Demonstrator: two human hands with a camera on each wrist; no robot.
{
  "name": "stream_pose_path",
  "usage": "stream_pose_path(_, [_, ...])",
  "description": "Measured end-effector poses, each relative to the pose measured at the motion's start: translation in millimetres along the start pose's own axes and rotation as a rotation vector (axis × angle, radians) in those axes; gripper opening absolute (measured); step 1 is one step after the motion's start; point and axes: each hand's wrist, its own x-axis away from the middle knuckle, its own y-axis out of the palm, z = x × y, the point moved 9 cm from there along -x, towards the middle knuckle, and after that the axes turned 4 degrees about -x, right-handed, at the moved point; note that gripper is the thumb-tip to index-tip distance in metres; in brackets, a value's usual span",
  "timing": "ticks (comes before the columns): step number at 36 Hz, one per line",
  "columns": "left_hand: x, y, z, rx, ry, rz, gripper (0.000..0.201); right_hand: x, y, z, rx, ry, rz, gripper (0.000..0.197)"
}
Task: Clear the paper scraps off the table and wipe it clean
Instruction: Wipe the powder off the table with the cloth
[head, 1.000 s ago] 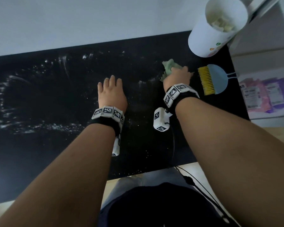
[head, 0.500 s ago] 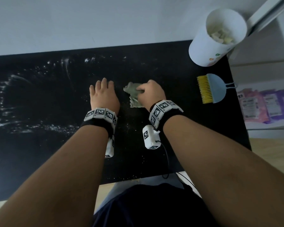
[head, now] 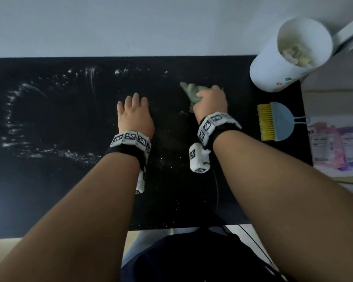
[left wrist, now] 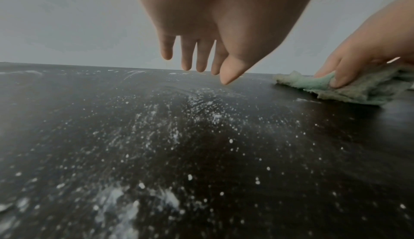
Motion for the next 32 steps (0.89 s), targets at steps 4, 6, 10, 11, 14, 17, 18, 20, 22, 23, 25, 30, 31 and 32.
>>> stream_pose_path(4, [-2.6, 0.7, 0.8, 0.015, -0.014, 0.003, 0.051, 24.6, 23.5, -24.4, 0.021, -0.179, -0.034, 0.029])
stream_pose_path(6, [-3.5, -0.2, 3.3, 0.024, -0.014, 0.009, 0.05, 30.3, 35.6, -28.2, 0.007, -0.192, -0.072, 0.025])
stream_pose_path(10, [-5.3, -0.4, 3.2, 0.023, -0.02, 0.015, 0.05, 30.4, 37.5, -33.2, -0.054, -0.206, -0.108, 0.022])
stream_pose_path(11, [-5.6, -0.1, 1.8, 0.021, -0.025, 0.013, 0.05, 26.0, 32.0, -32.3, -0.064, -0.195, -0.096, 0.022])
stream_pose_path(14, [-3.9, 0.9, -3.3, 0.014, -0.036, 0.009, 0.051, 6.7, 1.0, -23.7, -0.105, -0.146, 0.065, 0.03])
stream_pose_path(17, [-1.6, 2.4, -7.2, 0.015, -0.043, 0.003, 0.052, -19.7, -25.3, -7.1, -0.123, -0.03, 0.179, 0.036])
stream_pose_path(18, [-1.0, 2.9, -8.1, 0.014, -0.043, 0.003, 0.052, -28.1, -28.6, -0.7, -0.094, 0.026, 0.164, 0.036])
stream_pose_path(20, [-0.6, 3.6, -10.8, 0.01, -0.04, 0.004, 0.052, -38.9, -25.5, 7.2, 0.035, 0.132, 0.045, 0.039])
stream_pose_path(22, [-1.3, 3.5, -15.5, 0.013, -0.041, 0.008, 0.052, -41.6, -19.4, 0.5, 0.143, 0.123, -0.024, 0.041])
stream_pose_path(23, [-2.4, 3.4, -18.4, 0.015, -0.043, 0.009, 0.052, -42.5, -18.7, -6.9, 0.164, 0.087, -0.005, 0.041])
stream_pose_path(25, [-5.1, 3.0, -24.2, 0.019, -0.048, 0.013, 0.052, -39.5, -15.5, -16.7, 0.192, 0.064, 0.032, 0.044])
stream_pose_path(30, [-13.9, -0.9, -39.1, 0.05, -0.055, 0.024, 0.053, -27.6, 5.3, -29.5, 0.102, 0.086, -0.006, 0.035])
stream_pose_path(31, [-15.2, -1.6, -42.0, 0.05, -0.052, 0.024, 0.053, -23.8, 9.8, -33.2, 0.074, 0.076, -0.01, 0.034])
stream_pose_path(32, [-16.2, -2.2, -44.9, 0.051, -0.049, 0.024, 0.053, -20.0, 14.6, -39.3, 0.054, 0.048, -0.013, 0.034])
